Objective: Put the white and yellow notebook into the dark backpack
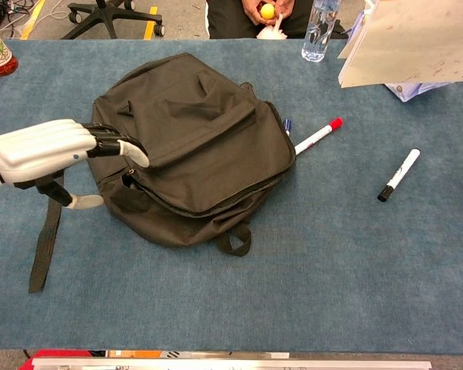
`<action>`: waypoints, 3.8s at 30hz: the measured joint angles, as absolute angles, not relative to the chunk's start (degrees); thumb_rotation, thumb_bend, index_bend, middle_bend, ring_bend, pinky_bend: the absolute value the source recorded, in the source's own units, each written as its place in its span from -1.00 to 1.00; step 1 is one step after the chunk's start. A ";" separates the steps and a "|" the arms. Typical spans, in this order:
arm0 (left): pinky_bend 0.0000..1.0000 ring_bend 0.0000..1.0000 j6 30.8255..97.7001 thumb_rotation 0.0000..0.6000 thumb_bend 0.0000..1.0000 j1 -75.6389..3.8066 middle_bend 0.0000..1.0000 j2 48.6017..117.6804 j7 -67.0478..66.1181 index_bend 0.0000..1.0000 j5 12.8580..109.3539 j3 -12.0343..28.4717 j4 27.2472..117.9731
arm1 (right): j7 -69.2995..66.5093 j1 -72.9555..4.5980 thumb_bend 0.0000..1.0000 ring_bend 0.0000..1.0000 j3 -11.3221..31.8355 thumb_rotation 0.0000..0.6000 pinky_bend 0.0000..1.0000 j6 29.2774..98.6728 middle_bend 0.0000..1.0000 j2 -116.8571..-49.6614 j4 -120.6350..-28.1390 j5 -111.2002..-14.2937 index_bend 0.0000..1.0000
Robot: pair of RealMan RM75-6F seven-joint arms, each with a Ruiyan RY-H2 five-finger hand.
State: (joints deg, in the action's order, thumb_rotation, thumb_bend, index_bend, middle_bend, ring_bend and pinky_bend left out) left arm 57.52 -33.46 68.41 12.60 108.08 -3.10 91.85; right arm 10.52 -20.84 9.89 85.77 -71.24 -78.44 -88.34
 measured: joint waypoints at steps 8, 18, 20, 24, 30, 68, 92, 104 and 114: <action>-0.67 -0.62 52.12 1.00 -0.51 -36.62 -0.72 76.20 9.89 -0.74 104.14 -2.86 88.04 | 10.06 -20.44 -0.41 0.15 9.47 1.00 0.34 85.58 0.46 -71.18 -78.31 -88.46 0.58; -0.67 -0.68 49.83 1.00 -0.51 -38.39 -0.76 82.96 6.45 -0.77 98.75 -2.03 84.47 | 8.81 -19.73 -0.41 0.16 9.34 1.00 0.34 85.81 0.46 -71.17 -77.40 -88.19 0.58; -0.67 -0.68 49.82 1.00 -0.51 -38.56 -0.76 83.85 6.02 -0.78 98.11 -2.03 84.07 | 8.52 -19.54 -0.41 0.16 9.35 1.00 0.34 85.94 0.46 -71.09 -77.33 -88.10 0.58; -0.67 -0.68 50.42 1.00 -0.51 -38.54 -0.76 85.59 5.81 -0.77 97.03 -2.06 83.09 | 7.93 -19.00 -0.41 0.16 9.43 1.00 0.34 86.40 0.46 -70.85 -77.15 -87.83 0.58; -0.67 -0.67 51.62 1.00 -0.51 -38.44 -0.75 88.77 5.12 -0.74 95.70 -1.81 81.01 | 7.11 -18.40 -0.41 0.16 9.53 1.00 0.35 87.22 0.46 -70.35 -77.21 -87.92 0.59; -0.18 0.03 58.62 1.00 -0.27 -37.43 0.13 97.80 8.53 0.59 85.22 4.31 77.23 | 1.69 -16.88 -0.41 0.18 9.92 1.00 0.36 88.53 0.49 -68.44 -77.68 -88.50 0.64; -0.14 0.07 51.53 1.00 -0.27 -38.36 0.20 80.95 23.57 0.59 71.59 15.80 91.80 | -17.87 -19.26 -0.32 0.25 3.17 1.00 0.45 76.19 0.55 -53.68 -94.64 -94.86 0.72; -0.14 0.07 53.22 1.00 -0.27 -38.08 0.20 79.35 26.90 0.59 74.94 15.30 92.04 | -26.47 -25.08 -0.21 0.27 1.78 1.00 0.48 60.84 0.56 -49.92 -103.34 -91.13 0.74; -0.14 0.07 57.71 1.00 -0.27 -37.47 0.20 80.77 28.18 0.59 80.21 13.40 90.26 | -30.56 -33.34 -0.18 0.28 2.22 1.00 0.49 38.34 0.57 -45.47 -111.84 -76.72 0.74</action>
